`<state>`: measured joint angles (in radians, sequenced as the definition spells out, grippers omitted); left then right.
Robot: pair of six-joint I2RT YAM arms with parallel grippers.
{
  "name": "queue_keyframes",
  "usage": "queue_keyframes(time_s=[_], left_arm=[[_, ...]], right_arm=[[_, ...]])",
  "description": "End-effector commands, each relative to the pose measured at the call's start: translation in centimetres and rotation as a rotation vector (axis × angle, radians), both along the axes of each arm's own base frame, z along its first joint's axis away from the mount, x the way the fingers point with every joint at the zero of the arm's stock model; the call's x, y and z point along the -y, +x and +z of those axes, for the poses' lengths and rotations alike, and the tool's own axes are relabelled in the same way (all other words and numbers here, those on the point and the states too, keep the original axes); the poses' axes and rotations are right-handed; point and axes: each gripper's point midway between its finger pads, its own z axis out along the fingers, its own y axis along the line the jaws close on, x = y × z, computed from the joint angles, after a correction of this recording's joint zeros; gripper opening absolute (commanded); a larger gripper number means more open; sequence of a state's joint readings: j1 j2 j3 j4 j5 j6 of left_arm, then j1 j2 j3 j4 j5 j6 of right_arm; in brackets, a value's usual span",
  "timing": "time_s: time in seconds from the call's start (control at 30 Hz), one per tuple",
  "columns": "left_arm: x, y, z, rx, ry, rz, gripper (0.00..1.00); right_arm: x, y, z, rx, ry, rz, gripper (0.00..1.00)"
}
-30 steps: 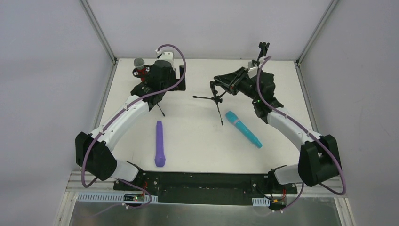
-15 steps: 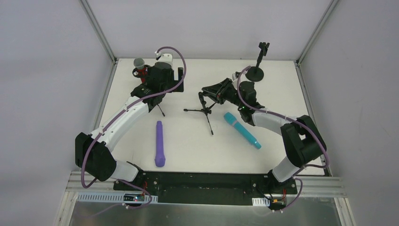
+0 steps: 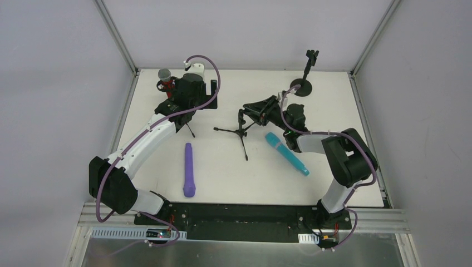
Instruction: Attach the microphones to the stand
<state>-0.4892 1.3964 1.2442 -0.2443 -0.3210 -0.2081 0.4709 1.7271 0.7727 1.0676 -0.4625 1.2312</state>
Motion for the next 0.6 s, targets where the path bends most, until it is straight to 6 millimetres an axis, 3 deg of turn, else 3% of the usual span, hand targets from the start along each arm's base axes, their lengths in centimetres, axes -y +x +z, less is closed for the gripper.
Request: queue_keyframes(time_s=[0.0,0.13,0.27,0.4,0.57], left_arm=[[0.0,0.2,0.9,0.03,-0.005,-0.008,0.99],[0.0,0.2,0.9,0.03,-0.004,-0.008,0.99],[0.1,0.3,0.6,0.025,-0.002,-0.011,0.99],[0.2,0.3,0.5,0.021,0.001,-0.013,0.99],[0.2,0.4,0.3,0.016,0.002,-0.015,0.99]], right_arm=[[1.2,0.0,1.2,0.064,0.071,0.005,0.48],[2.2,0.4,1.2,0.063,0.104,-0.018,0.72],[2.9,0.7,1.3,0.058,0.129,-0.028,0.87],[3.5,0.7,1.6,0.062,0.152,-0.037,0.97],[5.0,1.2,1.5,0.05,0.164,-0.071,0.99]])
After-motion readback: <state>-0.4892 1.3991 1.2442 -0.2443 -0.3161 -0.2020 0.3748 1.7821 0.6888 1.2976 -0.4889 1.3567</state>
